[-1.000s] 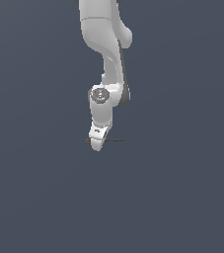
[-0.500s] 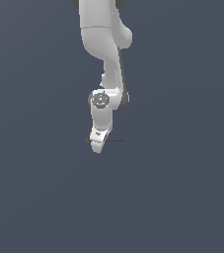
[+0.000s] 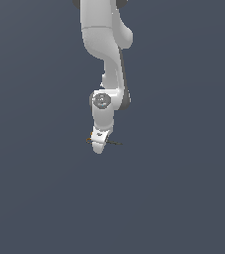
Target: Pick up the object and move it to a goal position.
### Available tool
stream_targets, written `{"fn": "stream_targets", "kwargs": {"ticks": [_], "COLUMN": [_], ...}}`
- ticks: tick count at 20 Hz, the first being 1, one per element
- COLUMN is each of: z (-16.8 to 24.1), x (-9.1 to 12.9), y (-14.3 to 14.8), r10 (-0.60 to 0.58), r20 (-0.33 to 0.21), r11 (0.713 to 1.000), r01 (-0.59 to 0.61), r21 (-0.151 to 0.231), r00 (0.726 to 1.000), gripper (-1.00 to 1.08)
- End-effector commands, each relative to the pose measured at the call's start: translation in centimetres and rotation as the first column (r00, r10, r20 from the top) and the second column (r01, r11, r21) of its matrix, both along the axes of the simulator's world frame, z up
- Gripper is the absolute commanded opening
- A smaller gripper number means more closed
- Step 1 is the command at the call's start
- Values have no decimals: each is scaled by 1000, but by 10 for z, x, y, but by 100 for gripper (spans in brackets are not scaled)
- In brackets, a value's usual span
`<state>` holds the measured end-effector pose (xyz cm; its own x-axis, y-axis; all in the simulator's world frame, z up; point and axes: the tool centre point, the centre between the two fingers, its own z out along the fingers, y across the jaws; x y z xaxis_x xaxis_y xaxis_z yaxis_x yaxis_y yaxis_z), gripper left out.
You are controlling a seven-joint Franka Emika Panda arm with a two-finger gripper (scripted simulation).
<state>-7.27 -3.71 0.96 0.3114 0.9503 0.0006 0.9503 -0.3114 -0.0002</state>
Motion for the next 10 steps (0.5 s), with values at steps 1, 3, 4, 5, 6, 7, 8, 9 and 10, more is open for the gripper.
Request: {"fn": "stream_targets", "kwargs": {"ticks": [1, 3, 4, 5, 6, 7, 8, 9, 10], "z": [1, 5, 7, 11, 14, 19, 24, 29, 35], "x": [0, 1, 2, 3, 4, 5, 6, 8, 9], "y": [2, 5, 8, 11, 15, 19, 24, 29, 35], "r10": [1, 1, 1, 1, 0, 0, 0, 0, 0], "r20": [0, 0, 0, 0, 0, 0, 0, 0, 0], "r11": [1000, 1000, 1000, 1000, 1000, 1000, 1000, 1000, 1000], "r01": [-1, -1, -1, -1, 0, 0, 0, 0, 0], "r21": [0, 0, 0, 0, 0, 0, 0, 0, 0], "r00": [1000, 1000, 1000, 1000, 1000, 1000, 1000, 1000, 1000], "gripper": [-100, -100, -100, -100, -100, -100, -100, -100, -100]}}
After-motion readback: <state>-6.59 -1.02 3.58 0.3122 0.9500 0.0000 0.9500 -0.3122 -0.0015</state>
